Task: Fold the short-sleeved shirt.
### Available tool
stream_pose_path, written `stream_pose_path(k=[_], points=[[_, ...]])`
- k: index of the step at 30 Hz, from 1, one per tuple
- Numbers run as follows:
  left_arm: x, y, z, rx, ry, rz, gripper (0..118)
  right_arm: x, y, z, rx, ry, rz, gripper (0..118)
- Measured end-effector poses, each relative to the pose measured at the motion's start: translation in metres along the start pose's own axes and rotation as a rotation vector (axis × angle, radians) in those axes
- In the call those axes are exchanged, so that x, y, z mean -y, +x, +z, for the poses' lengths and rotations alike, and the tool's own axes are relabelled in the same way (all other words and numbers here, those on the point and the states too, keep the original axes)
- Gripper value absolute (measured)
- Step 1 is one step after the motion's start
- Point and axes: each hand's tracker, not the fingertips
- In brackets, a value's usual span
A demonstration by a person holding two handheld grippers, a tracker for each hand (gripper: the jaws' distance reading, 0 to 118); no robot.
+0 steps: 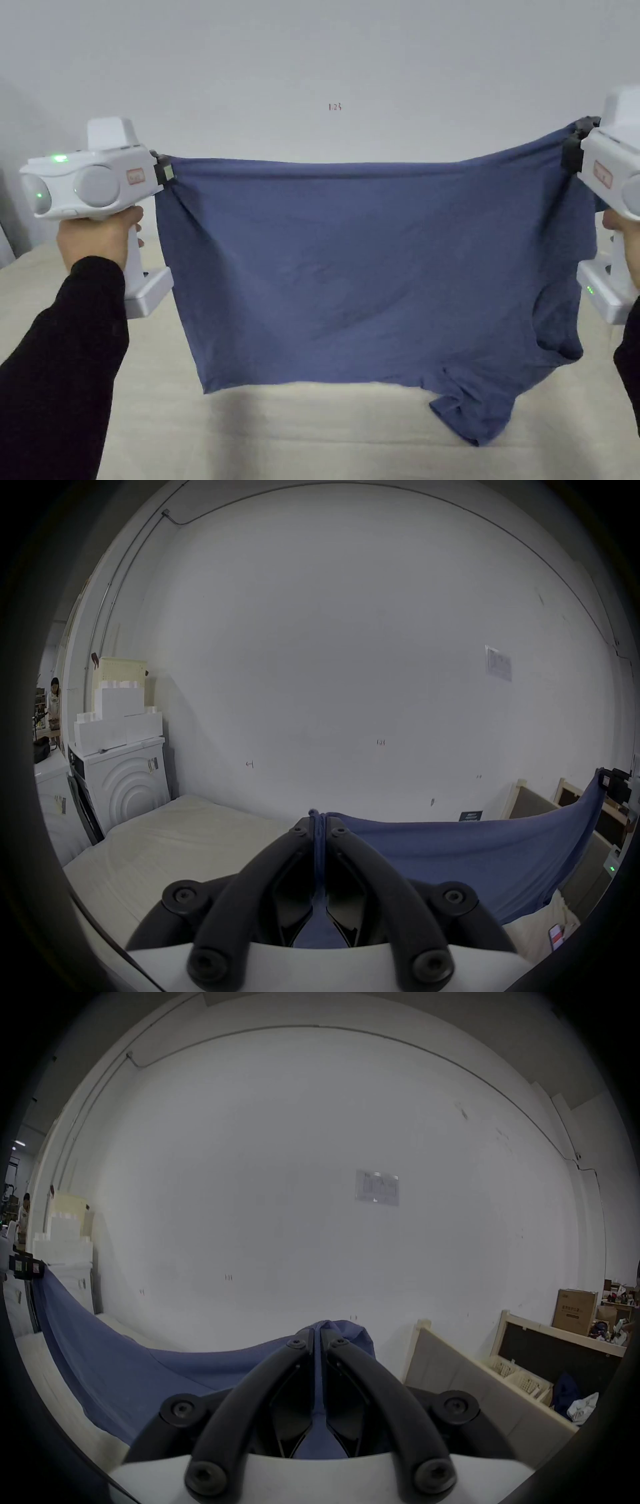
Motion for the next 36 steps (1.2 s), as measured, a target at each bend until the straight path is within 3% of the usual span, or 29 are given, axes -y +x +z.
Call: stream_pose_path(k=[6,10,21,30,36], points=[[0.088,0.023,-0.003,-0.041,-0.005,-0.147,3,0.084,-0.012,-0.002,0.028,-0.085,0.044,2],[0.140,0.022,0.003,-0.037,-0.050,-0.175,3,0.132,-0.017,0.015,0.033,-0.151,0.049,2],[0.256,-0.008,0.081,-0.051,-0.202,-0.136,3,0.216,-0.023,0.123,-0.001,-0.261,0.043,2],[0.326,-0.040,0.184,-0.084,-0.346,-0.053,3,0.259,-0.017,0.229,-0.044,-0.368,-0.060,2],[0.354,-0.053,0.239,-0.095,-0.403,-0.023,3,0.271,-0.013,0.293,-0.071,-0.405,-0.086,2]])
